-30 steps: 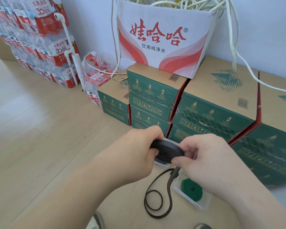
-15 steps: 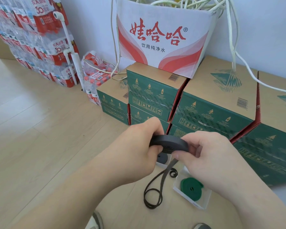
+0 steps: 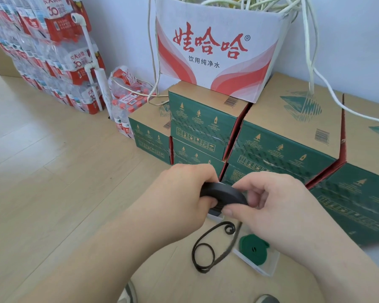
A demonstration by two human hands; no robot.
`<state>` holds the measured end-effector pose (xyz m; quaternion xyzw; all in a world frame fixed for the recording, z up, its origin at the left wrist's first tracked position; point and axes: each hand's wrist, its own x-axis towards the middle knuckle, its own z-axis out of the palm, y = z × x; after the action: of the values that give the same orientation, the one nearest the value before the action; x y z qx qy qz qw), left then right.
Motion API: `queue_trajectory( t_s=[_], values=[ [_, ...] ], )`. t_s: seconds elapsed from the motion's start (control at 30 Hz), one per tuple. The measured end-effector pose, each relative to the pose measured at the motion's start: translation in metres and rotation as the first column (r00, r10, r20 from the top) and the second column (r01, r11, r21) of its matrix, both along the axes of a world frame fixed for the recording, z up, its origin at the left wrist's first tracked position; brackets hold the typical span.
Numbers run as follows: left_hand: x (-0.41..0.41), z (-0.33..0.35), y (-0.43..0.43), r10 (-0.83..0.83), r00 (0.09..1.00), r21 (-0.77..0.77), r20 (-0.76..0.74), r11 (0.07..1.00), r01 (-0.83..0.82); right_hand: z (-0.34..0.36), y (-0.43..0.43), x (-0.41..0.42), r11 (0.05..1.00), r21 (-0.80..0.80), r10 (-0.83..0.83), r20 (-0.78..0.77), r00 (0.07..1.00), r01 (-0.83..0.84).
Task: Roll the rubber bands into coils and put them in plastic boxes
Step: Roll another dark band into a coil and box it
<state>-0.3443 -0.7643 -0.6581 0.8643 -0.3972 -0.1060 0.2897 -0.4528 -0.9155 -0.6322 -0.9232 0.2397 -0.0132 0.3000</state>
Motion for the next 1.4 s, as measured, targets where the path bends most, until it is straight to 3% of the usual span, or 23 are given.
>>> queue_trajectory(
  t_s=[0.17,0.3,0.43,0.53,0.63,0.73,0.87,1.03,1.3,1.4],
  values=[
    [0.003,-0.001,0.003,0.023,0.98,-0.075,-0.2,0.996,-0.039,-0.001,-0.004,0.0,1.0,-0.01,0.015,-0.061,0.998,-0.016],
    [0.003,-0.001,0.002,0.037,0.974,-0.079,-0.223,0.995,-0.056,0.0,-0.003,-0.001,0.999,-0.036,0.004,-0.033,0.999,-0.005],
    [-0.001,0.001,0.0,0.041,0.998,-0.024,-0.05,0.999,-0.042,-0.003,-0.002,-0.001,0.997,-0.075,-0.007,-0.045,0.999,0.004],
    [-0.006,0.002,-0.003,-0.014,0.992,-0.086,0.121,0.996,0.024,-0.005,-0.001,-0.001,0.995,-0.097,0.016,-0.061,0.998,-0.022],
    [-0.01,0.003,-0.006,-0.088,0.985,-0.059,0.15,0.993,0.098,-0.005,-0.001,-0.001,0.994,-0.107,0.03,-0.017,0.999,-0.032],
    [-0.007,0.004,-0.003,-0.02,0.998,-0.024,0.064,0.999,0.021,-0.001,-0.004,-0.001,0.999,-0.036,0.015,0.053,0.998,-0.013],
    [-0.004,0.005,0.0,0.057,0.992,-0.056,-0.116,0.996,-0.064,-0.004,-0.009,-0.002,0.999,-0.044,0.025,-0.074,0.997,-0.028],
    [-0.003,0.003,0.001,0.079,0.971,-0.012,-0.225,0.996,-0.084,-0.004,-0.009,-0.001,0.999,-0.045,0.02,-0.048,0.999,-0.022],
    [-0.009,0.003,0.0,-0.027,0.991,-0.01,0.13,1.0,0.029,-0.002,-0.002,-0.002,0.995,-0.087,0.036,-0.111,0.993,-0.046],
    [-0.011,0.003,-0.004,-0.056,0.987,-0.025,0.153,0.998,0.06,0.0,-0.002,-0.003,0.99,-0.127,0.04,-0.111,0.993,-0.054]
  ],
)
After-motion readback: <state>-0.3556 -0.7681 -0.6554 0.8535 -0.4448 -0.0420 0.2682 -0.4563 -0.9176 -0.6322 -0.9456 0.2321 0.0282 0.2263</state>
